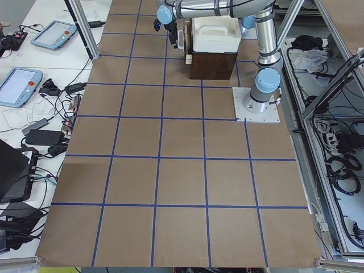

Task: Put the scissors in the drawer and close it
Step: 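Push the drawer closed with the left gripper, away from the robot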

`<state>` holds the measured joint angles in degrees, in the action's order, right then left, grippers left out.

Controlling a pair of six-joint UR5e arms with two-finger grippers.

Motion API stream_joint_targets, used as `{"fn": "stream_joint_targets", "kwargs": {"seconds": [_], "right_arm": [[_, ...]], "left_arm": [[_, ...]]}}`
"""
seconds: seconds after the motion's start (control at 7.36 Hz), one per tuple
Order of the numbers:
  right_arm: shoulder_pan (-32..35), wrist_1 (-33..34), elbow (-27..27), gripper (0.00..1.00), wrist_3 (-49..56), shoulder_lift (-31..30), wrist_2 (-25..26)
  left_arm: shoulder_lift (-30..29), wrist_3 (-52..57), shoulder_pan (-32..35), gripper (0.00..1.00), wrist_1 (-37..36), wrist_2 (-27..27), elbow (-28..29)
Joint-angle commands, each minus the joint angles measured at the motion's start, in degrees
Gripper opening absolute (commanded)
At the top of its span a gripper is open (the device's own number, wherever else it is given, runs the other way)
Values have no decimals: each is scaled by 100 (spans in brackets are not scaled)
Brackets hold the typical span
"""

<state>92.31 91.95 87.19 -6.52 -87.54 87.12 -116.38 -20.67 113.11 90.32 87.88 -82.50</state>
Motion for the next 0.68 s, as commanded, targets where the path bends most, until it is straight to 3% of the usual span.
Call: {"fn": "stream_joint_targets", "kwargs": {"seconds": [0.0, 0.54], "right_arm": [[6, -10, 0, 100, -33, 0, -37], [15, -11, 9, 100, -16, 0, -46]], "left_arm": [[72, -7, 0, 100, 546, -35, -3], [63, 1, -52, 100, 628, -17, 58]]}}
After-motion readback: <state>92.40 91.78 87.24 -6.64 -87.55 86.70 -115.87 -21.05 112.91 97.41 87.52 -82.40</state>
